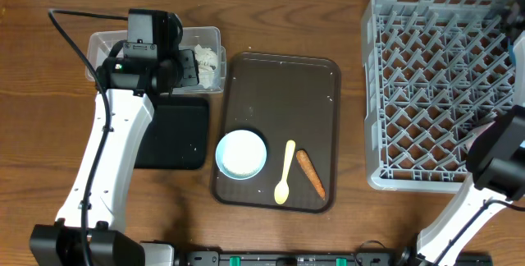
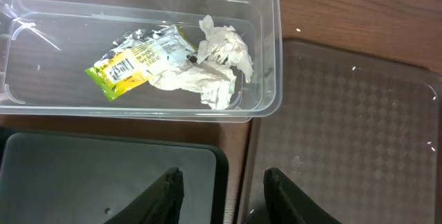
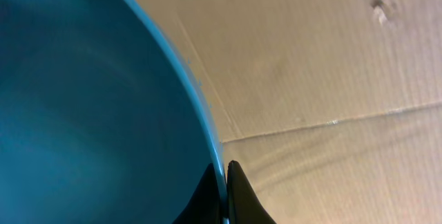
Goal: Sort waste into correct bins and load items into the dishwasher rack
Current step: 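Carry the blue plate with the right gripper into the dish rack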
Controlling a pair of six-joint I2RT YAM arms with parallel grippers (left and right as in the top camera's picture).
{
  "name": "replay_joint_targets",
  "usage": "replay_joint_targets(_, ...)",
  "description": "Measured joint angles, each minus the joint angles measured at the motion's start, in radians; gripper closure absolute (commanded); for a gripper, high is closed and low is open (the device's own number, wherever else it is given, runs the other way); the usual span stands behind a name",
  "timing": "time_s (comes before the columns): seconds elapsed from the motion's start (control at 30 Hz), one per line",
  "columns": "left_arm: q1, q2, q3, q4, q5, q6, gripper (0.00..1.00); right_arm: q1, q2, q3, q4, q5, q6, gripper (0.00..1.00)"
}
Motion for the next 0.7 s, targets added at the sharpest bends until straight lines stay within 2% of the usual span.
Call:
replay_joint_targets(0.3,0.0,0.0,0.0,0.0,0.0,0.0,0.59,0.051,0.0,0.006,-0.069,0.012,-0.01,0.99)
replay_joint_targets(0.47,0.0,0.0,0.0,0.0,0.0,0.0,0.59,0.097,-0.001,0.026,-0.261,0.001,0.084,0.87)
replay_joint_targets(0.63,0.0,0.0,0.0,0.0,0.0,0.0,0.59,0.13,-0.004,0.032,-0.433,-0.03,0.217,0.82)
replay_joint_targets(0.7,0.0,0.0,0.0,0.0,0.0,0.0,0.59,0.131,-0.004,0.032,-0.476,-0.043,0.274,0.74)
